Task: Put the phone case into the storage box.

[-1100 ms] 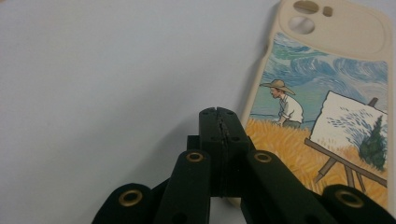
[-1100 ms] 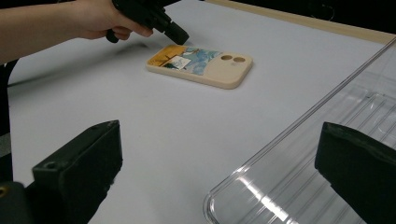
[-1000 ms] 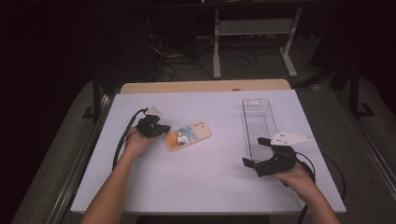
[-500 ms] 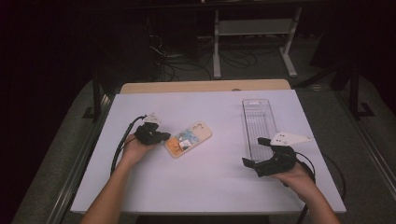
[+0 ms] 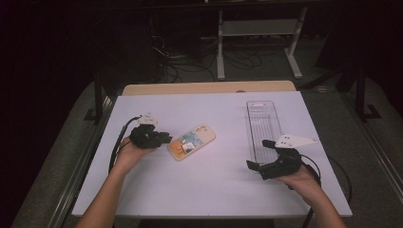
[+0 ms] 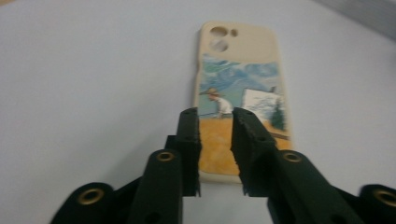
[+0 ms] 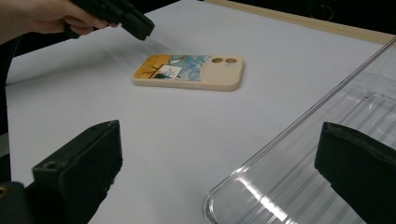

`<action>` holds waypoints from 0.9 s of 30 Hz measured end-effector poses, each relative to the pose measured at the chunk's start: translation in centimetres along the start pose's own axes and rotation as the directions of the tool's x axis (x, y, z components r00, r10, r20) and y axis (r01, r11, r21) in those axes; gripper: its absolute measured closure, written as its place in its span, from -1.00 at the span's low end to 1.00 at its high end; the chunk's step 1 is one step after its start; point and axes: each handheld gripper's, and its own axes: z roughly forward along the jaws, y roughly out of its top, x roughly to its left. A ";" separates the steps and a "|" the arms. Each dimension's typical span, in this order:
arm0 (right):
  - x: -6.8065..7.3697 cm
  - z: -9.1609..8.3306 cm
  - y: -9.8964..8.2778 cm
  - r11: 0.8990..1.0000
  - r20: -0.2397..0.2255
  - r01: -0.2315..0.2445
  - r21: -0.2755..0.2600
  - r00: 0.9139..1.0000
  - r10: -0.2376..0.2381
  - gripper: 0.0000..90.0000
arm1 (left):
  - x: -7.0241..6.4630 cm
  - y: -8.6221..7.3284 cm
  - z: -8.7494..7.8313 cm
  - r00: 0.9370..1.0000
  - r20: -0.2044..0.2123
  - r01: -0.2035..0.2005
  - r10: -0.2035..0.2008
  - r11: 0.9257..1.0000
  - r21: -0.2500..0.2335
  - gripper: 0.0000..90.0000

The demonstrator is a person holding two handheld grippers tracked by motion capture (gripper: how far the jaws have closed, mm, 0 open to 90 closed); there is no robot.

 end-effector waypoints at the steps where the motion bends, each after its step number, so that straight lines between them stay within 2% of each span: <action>1: 0.0 0.0 0.0 1.000 0.000 0.000 0.000 1.000 0.000 -0.99 | -0.5 -0.1 -0.4 1.000 0.012 0.017 -0.017 1.000 -0.004 0.51; 4: 0.0 0.0 0.0 1.000 0.001 -0.002 0.001 1.000 0.002 -0.99 | -1.5 -0.5 -1.3 0.999 0.031 0.022 -0.022 1.000 -0.007 0.31; 5: 0.0 0.0 0.0 1.000 0.001 -0.001 0.001 1.000 0.001 -0.99 | -1.7 -0.7 -1.5 0.999 0.034 0.006 -0.006 1.000 -0.005 0.25; 6: 0.0 0.0 0.0 1.000 0.001 0.000 0.001 1.000 0.000 -0.99 | -2.1 -1.0 -1.7 0.999 0.041 0.016 -0.016 1.000 -0.009 0.18; 10: 0.0 0.0 0.0 1.000 0.002 0.000 0.001 1.000 0.000 -0.99 | -3.3 -2.1 -2.7 0.998 0.067 0.018 -0.015 0.999 -0.034 -0.02; 13: 0.0 0.0 0.0 1.000 0.001 0.001 0.001 1.000 -0.001 -0.99 | -4.0 -2.9 -3.2 0.998 0.064 0.001 0.001 0.999 -0.040 -0.23; 15: 0.0 0.0 0.0 1.000 0.002 0.000 0.002 1.000 0.000 -0.99 | -4.4 -3.5 -3.4 0.998 0.070 0.005 -0.001 0.999 -0.052 -0.33; 18: 0.1 0.0 0.0 1.000 0.002 0.000 0.002 1.000 0.000 -0.99 | -5.1 -4.3 -3.6 0.998 0.054 -0.005 0.008 0.999 -0.051 -0.50; 22: 0.0 0.0 0.0 1.000 0.002 0.001 0.002 1.000 -0.001 -0.99 | -5.5 -5.0 -3.8 0.998 0.044 -0.038 0.041 0.998 -0.054 -0.72; 23: 0.0 0.0 0.0 1.000 0.002 0.002 0.002 1.000 -0.002 -0.99 | -5.6 -5.1 -3.9 0.998 0.045 -0.043 0.045 0.997 -0.058 -0.90; 24: 0.0 0.0 0.0 1.000 0.002 0.002 0.002 1.000 -0.002 -0.99 | -5.7 -5.1 -3.9 0.998 0.043 -0.050 0.052 0.997 -0.051 -0.90; 25: 0.0 0.0 0.0 1.000 0.003 0.006 0.001 1.000 -0.006 -0.99 | -5.8 -5.2 -3.8 0.998 0.045 -0.048 0.050 0.998 -0.044 -0.98; 27: 0.1 0.0 0.0 1.000 0.005 0.005 0.003 1.000 -0.005 -0.99 | -5.9 -5.1 -3.8 0.997 0.040 -0.057 0.060 0.997 -0.056 -1.00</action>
